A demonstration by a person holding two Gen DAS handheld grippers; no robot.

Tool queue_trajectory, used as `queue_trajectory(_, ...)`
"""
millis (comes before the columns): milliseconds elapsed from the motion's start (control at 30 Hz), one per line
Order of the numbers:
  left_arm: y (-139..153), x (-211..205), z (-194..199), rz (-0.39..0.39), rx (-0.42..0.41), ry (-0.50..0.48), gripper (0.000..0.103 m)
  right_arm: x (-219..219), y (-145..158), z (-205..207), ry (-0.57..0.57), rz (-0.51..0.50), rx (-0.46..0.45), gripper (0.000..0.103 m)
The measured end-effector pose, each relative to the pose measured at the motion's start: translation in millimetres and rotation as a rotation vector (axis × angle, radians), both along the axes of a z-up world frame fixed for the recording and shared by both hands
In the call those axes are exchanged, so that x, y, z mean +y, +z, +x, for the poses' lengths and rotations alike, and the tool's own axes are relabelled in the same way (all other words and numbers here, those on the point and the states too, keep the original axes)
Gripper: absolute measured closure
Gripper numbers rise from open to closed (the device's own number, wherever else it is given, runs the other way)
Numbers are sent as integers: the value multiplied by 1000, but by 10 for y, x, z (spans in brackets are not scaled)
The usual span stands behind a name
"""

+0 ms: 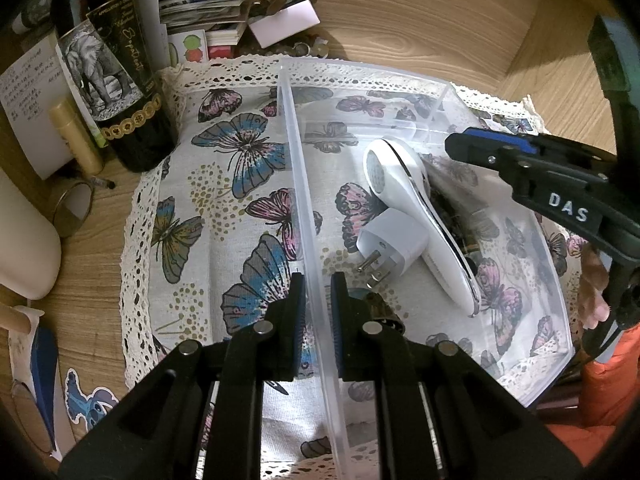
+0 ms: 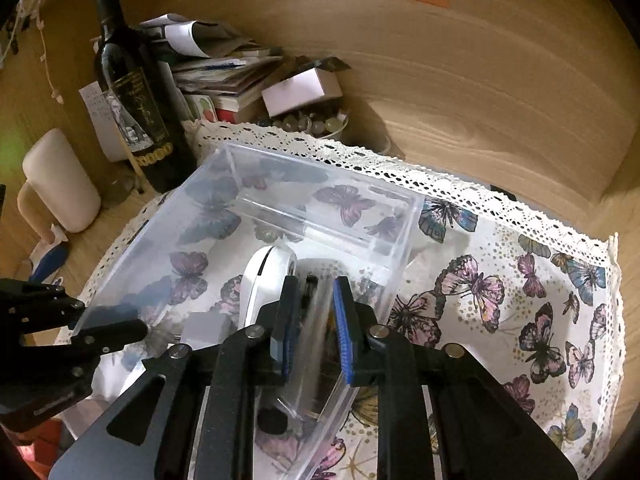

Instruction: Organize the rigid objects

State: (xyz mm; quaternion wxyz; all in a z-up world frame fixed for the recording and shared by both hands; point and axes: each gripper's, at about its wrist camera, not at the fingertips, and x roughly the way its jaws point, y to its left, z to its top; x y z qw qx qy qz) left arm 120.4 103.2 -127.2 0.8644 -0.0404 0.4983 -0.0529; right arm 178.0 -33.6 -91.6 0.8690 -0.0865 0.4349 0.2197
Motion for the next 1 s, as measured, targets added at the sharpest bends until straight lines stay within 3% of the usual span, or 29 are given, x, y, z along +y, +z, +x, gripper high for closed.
queue_trajectory(67, 2, 5, -1, -1, 3, -1, 92, -18, 30, -11, -3, 8, -7, 77)
queue_trajectory(233, 78, -6, -28, 27, -22, -3, 92, -76, 163, -106, 7, 39, -31, 74)
queue_trajectory(400, 311, -13, -131, 76, -108, 20, 92, -163, 365, -302, -5, 73, -108, 46)
queue_trajectory(533, 554, -41, -241, 86, -212, 38, 59, -241, 550, -498, -18, 94, -183, 28)
queue_trajectory(567, 635, -60, -292, 90, -251, 43, 54, -269, 597, -553, -26, 101, -206, 20)
queue_trajectory(633, 772, -113, -389, 105, -322, 48, 48, -330, 693, -670, -45, 111, -256, 16)
queue_trajectory(767, 1025, -213, -607, 98, -470, 60, 23, -451, 847, -866, -73, 131, -322, 0)
queue_trajectory(867, 1154, -302, -774, 107, -577, 80, 9, -547, 944, -1027, -84, 155, -367, 0)
queue_trajectory(1000, 1265, -393, -965, 84, -662, 86, 4, -638, 1030, -1222, -100, 167, -422, 0)
